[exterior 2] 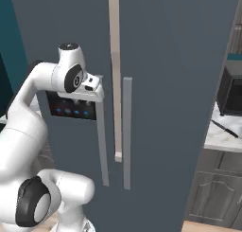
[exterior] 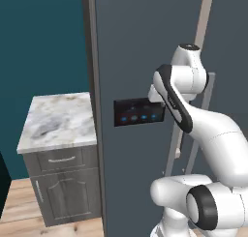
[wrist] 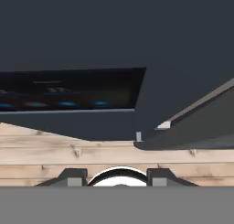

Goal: Retrieve the butter from the fridge and place it on a plate on the dining table. Then retrieve the butter knife by the fridge and place it near the plate.

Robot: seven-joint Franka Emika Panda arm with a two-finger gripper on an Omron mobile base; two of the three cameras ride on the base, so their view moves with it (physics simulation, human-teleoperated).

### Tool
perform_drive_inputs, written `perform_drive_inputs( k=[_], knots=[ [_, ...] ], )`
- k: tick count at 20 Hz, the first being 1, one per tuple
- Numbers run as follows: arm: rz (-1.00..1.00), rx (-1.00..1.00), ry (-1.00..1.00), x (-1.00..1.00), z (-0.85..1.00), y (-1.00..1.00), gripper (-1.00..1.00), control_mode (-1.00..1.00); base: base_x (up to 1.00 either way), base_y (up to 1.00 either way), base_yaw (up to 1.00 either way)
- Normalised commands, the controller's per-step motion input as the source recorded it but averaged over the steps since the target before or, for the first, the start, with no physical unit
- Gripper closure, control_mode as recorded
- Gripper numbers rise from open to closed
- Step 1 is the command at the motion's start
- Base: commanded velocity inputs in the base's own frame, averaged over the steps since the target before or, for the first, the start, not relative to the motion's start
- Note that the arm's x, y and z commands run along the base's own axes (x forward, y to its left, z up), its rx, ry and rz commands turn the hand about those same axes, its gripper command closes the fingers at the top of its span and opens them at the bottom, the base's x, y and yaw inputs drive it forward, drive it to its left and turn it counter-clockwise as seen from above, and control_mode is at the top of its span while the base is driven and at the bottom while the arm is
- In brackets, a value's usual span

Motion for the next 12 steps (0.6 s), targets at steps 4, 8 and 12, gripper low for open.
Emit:
perform_drive_inputs(
  k=[4,8,12],
  knots=[
    [0.00,0.00,0.00,-0.15,-0.05,-0.01,-1.00,1.00,-0.13,-0.05,0.00],
    [0.00,0.00,0.00,0.00,0.00,0.00,-1.00,1.00,-0.75,-0.49,0.00],
    [0.00,0.00,0.00,0.00,0.00,0.00,-1.00,1.00,-0.33,-0.32,-0.01]
  ],
)
